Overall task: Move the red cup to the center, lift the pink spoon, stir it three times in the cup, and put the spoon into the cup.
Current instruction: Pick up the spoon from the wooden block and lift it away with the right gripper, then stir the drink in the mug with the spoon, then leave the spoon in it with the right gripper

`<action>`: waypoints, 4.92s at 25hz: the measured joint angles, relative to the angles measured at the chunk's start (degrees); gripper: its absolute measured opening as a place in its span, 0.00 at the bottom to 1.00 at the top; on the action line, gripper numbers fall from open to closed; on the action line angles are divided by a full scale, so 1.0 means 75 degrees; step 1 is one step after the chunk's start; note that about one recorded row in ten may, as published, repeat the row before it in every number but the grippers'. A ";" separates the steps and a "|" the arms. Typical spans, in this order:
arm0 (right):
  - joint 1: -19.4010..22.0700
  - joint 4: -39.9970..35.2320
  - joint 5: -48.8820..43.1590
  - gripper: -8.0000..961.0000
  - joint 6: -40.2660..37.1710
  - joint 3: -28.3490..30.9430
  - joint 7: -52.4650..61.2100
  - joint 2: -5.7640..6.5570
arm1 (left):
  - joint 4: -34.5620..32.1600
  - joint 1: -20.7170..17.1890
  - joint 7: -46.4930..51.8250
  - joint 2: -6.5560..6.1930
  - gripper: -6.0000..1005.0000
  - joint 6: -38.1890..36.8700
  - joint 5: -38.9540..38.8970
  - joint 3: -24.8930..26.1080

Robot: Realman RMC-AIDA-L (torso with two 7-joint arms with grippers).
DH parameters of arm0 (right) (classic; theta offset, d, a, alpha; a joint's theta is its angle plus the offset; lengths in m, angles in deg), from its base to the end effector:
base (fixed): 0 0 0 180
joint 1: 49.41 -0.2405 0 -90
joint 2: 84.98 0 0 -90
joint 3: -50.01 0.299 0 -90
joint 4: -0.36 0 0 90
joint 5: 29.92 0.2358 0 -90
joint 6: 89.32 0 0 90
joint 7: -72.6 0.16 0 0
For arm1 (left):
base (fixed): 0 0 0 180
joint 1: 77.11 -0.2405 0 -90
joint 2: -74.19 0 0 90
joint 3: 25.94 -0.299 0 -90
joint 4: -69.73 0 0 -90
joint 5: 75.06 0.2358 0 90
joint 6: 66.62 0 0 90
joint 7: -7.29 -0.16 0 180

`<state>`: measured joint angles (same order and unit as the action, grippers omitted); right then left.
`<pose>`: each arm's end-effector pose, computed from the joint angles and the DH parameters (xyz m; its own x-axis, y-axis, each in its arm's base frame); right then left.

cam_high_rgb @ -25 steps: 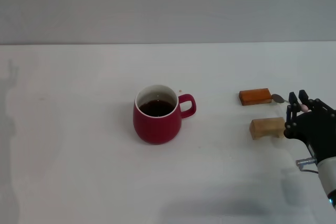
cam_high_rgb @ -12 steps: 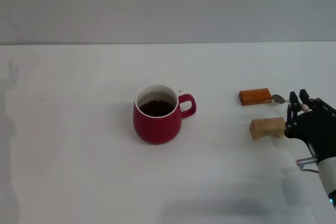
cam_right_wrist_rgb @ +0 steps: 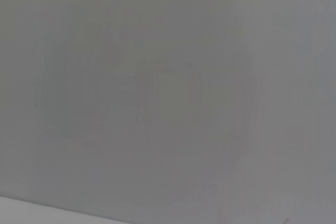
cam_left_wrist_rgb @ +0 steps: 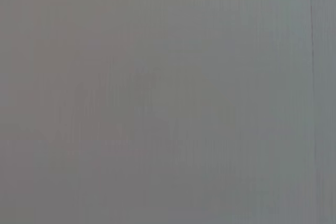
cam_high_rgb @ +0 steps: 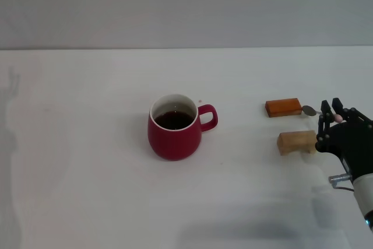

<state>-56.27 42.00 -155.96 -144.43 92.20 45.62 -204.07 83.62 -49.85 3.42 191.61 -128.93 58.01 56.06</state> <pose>0.3316 0.3052 -0.1148 0.8296 -0.0171 -0.5581 -0.5532 -0.1601 -0.8175 -0.4046 0.4122 0.0450 0.7191 -0.1653 0.6749 0.6868 0.3169 -0.6542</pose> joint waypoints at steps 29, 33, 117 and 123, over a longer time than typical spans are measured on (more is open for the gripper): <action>0.0011 0.0272 0.0005 0.15 0.0020 0.0094 -0.0290 0.0004 | -0.0019 0.0031 0.0000 0.0001 0.83 0.0029 0.0007 0.0000; 0.0014 0.0344 0.0012 0.15 0.0028 0.0101 -0.0339 0.0009 | -0.0036 0.0041 -0.0001 0.0001 0.83 0.0036 0.0010 0.0000; -0.0695 0.2274 -0.0083 0.15 0.0396 -0.0413 -0.1277 0.0047 | 0.0012 -0.0013 0.0105 0.0024 0.83 -0.0005 -0.0005 0.0001; -0.0775 0.2426 -0.0083 0.15 0.0468 -0.0616 -0.1277 0.0047 | 0.0021 -0.0014 0.0105 0.0024 0.83 -0.0009 0.0005 0.0000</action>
<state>-62.08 60.19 -156.58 -140.92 87.58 36.03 -203.72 83.77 -49.95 4.21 191.79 -128.99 58.05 56.06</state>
